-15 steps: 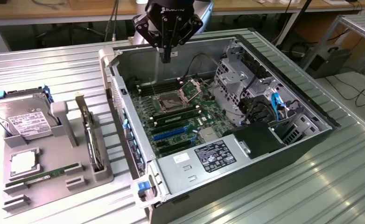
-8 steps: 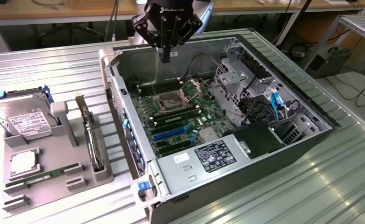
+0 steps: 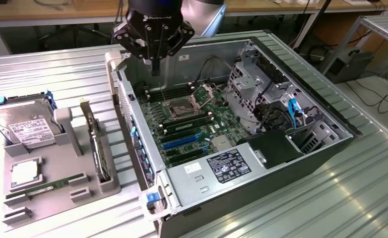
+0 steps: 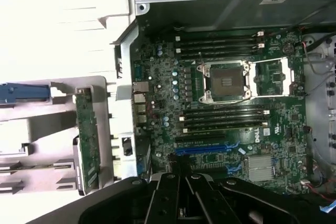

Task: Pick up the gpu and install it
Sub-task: 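Reach for the gpu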

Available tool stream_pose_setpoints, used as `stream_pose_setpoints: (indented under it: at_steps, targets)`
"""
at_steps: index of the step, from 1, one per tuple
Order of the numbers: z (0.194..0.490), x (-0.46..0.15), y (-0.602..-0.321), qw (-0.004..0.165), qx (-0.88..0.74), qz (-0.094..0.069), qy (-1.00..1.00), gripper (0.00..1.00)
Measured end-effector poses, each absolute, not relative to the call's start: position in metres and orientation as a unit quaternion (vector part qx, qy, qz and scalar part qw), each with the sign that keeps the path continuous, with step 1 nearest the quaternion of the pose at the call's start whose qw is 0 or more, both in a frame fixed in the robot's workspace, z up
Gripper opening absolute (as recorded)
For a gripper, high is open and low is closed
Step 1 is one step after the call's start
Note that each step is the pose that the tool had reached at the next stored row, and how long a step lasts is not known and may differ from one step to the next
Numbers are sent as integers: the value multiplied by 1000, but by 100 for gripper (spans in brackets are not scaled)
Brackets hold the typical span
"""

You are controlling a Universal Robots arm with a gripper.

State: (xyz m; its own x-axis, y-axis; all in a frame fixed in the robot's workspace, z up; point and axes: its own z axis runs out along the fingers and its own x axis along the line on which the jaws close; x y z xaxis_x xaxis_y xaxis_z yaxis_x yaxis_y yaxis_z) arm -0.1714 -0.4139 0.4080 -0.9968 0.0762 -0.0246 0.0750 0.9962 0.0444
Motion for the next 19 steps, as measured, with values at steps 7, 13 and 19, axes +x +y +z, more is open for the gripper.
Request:
stream_pose_setpoints:
  at_steps: [7,13,19]
  targets:
    - [404,-206,-426,13,38,21,999,11]
    - [399,-236,-433,13,38,21,999,11]
    - [392,-264,-435,13,38,19,999,11]
